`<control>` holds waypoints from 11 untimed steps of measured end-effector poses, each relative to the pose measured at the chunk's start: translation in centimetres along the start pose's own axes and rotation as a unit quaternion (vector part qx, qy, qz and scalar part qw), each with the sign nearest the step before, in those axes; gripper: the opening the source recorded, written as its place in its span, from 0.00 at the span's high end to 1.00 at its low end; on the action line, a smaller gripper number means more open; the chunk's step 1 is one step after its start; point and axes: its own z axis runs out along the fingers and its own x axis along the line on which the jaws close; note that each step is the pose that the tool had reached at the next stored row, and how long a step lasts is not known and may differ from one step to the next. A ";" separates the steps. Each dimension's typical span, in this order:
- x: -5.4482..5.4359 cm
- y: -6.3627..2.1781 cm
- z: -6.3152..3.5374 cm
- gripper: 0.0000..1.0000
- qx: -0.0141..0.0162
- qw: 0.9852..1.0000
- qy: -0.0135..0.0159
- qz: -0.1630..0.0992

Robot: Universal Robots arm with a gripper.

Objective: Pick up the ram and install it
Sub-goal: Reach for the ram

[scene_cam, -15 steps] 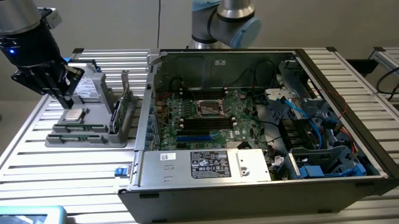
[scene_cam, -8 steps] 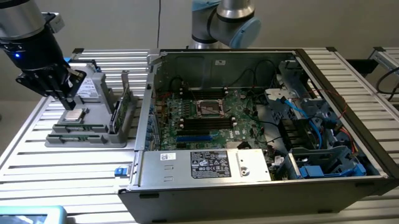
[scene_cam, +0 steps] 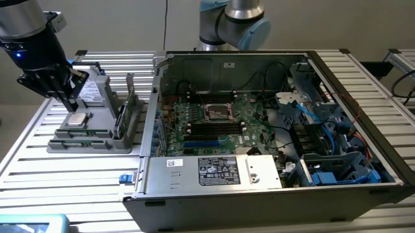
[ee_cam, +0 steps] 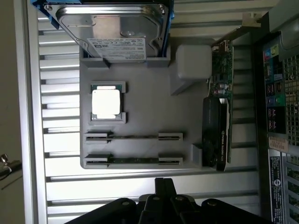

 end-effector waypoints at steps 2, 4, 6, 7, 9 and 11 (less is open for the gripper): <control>0.1 0.12 0.01 0.89 0.000 1.000 0.000 0.000; 0.1 0.26 0.04 0.89 0.000 1.000 0.000 0.000; 0.2 0.30 0.05 0.89 0.000 1.000 0.000 0.000; 0.2 0.30 0.04 0.89 0.000 1.000 0.000 0.000; 0.2 0.30 0.04 0.89 0.000 1.000 0.000 0.000; 0.2 0.31 0.05 0.89 0.000 1.000 0.000 0.000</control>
